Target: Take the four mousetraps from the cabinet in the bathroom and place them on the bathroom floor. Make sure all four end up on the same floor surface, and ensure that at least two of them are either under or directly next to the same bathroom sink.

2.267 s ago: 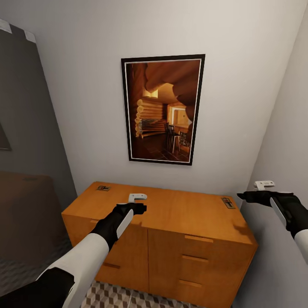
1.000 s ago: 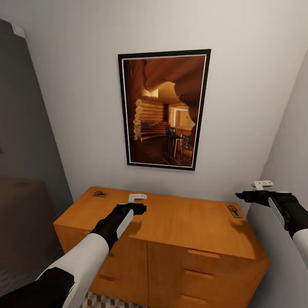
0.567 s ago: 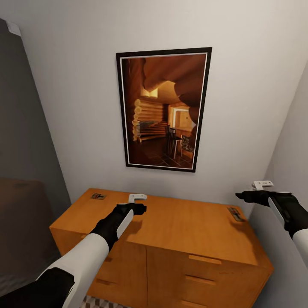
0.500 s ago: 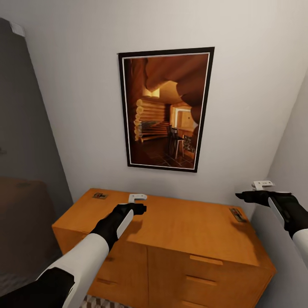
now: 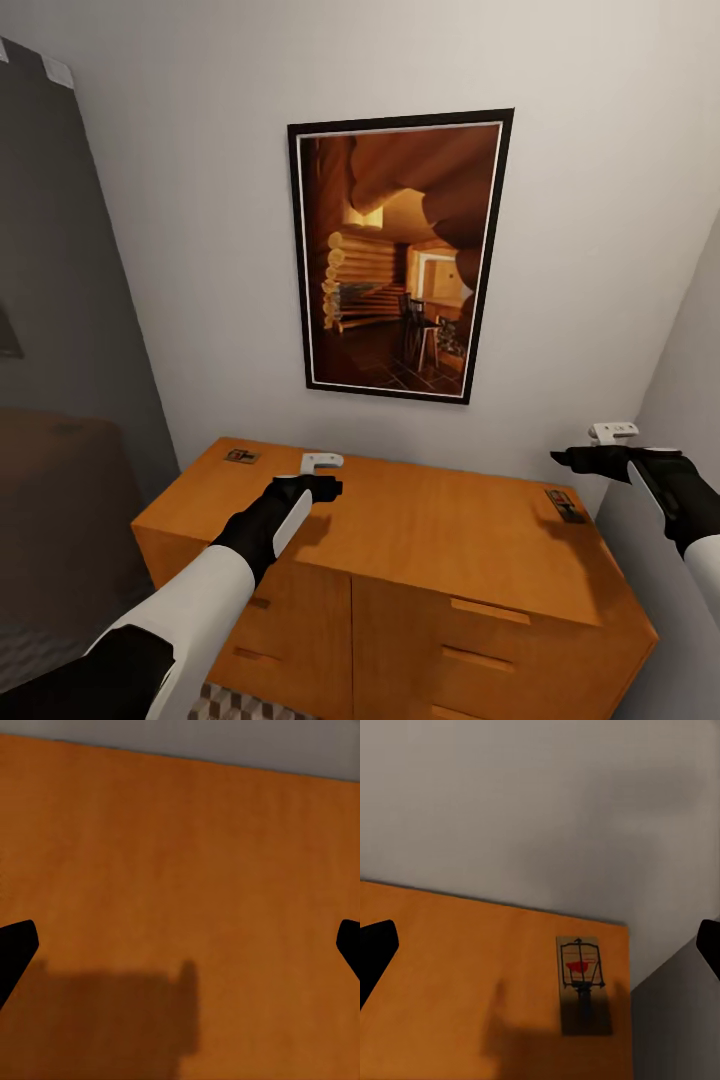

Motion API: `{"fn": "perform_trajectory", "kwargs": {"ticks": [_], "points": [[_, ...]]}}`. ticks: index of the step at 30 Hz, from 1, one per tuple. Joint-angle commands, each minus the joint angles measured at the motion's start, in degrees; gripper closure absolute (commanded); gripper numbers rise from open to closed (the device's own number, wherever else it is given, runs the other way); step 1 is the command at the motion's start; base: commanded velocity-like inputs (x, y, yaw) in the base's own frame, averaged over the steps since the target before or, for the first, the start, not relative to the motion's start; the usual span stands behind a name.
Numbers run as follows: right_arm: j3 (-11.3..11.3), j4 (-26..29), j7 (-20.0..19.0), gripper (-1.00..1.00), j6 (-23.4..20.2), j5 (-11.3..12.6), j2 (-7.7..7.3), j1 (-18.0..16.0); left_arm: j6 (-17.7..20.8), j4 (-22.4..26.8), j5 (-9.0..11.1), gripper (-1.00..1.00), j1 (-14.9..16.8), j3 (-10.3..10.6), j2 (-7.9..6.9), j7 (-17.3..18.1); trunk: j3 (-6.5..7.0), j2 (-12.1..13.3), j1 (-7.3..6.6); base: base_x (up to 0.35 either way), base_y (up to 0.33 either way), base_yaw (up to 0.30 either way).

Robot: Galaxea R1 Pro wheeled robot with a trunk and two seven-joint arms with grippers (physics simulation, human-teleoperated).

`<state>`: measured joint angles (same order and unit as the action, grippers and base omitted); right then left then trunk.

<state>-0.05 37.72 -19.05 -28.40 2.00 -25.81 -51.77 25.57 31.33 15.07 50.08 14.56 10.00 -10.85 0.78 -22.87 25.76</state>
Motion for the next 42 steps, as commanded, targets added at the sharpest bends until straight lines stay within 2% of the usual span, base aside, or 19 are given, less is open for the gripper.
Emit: {"fn": "perform_trajectory", "kwargs": {"ticks": [1, 17, 42], "points": [[0.0, 0.1, -0.1, -1.00, -0.3, 0.2, -0.03, 0.0, 0.2, 0.0, 0.6, -1.00, 0.0, 0.2, 0.00, -0.5, -0.03, 0.0, 0.02, 0.000, 0.000, 0.000], [0.0, 0.1, -0.1, -1.00, -0.3, 0.2, -0.03, 0.0, 0.2, 0.0, 0.6, -1.00, 0.0, 0.2, 0.00, -0.6, -0.03, 0.0, 0.02, 0.030, -0.079, 0.000], [0.3, 0.2, -0.1, -1.00, -0.2, 0.2, 0.00, 0.0, 0.2, 0.1, 0.6, -1.00, 0.0, 0.3, 0.00, -0.6, -0.03, 0.0, 0.02, 0.003, -0.004, 0.000]]}}
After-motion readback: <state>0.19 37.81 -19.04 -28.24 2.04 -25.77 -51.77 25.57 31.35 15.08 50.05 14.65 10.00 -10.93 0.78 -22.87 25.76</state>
